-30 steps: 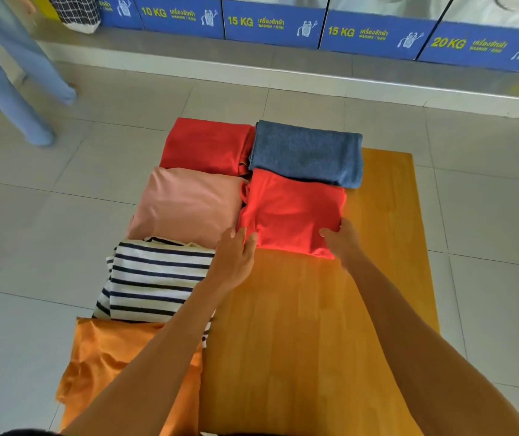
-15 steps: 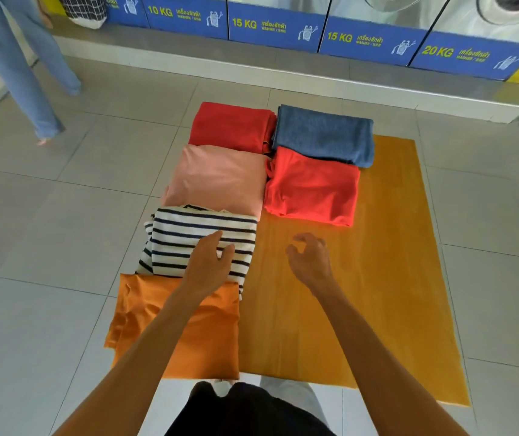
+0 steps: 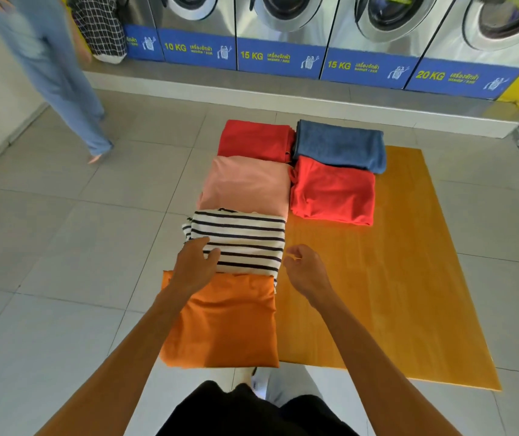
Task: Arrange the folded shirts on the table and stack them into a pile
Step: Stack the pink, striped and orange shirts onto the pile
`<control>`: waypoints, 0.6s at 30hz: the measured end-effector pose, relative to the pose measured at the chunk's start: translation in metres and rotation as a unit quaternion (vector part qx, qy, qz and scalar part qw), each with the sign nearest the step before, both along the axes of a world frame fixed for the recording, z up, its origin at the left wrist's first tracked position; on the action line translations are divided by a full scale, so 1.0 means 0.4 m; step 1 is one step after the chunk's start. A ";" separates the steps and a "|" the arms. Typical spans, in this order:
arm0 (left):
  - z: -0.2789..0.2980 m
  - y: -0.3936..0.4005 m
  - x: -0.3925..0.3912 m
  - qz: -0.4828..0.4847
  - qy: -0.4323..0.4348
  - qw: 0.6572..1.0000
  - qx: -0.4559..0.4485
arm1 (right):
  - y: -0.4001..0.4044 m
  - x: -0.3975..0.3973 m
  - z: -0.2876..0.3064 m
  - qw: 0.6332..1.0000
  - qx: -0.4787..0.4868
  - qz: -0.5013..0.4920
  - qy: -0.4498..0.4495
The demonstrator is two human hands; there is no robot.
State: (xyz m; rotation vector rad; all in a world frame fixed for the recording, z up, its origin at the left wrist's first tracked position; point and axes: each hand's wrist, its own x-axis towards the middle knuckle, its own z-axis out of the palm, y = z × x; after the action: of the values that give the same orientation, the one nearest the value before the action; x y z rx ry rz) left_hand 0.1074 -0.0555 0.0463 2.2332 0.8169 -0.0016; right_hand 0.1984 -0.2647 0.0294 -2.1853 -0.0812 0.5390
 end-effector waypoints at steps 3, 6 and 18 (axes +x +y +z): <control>0.010 0.037 0.042 0.037 -0.058 0.997 0.034 | 0.024 0.039 0.014 1.000 0.013 -0.014 -0.003; 0.020 0.079 0.102 0.059 -0.090 0.993 0.043 | 0.056 0.099 0.018 0.999 0.029 -0.016 -0.004; -0.076 0.241 0.420 0.122 0.015 0.992 -0.030 | 0.197 0.373 -0.066 0.987 0.024 -0.123 0.096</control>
State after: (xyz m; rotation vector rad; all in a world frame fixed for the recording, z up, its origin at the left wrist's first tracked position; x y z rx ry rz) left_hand 0.2753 0.0410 0.0159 2.0695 1.0872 0.0568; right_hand 0.3477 -0.1859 0.0029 -2.0478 0.2728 0.5965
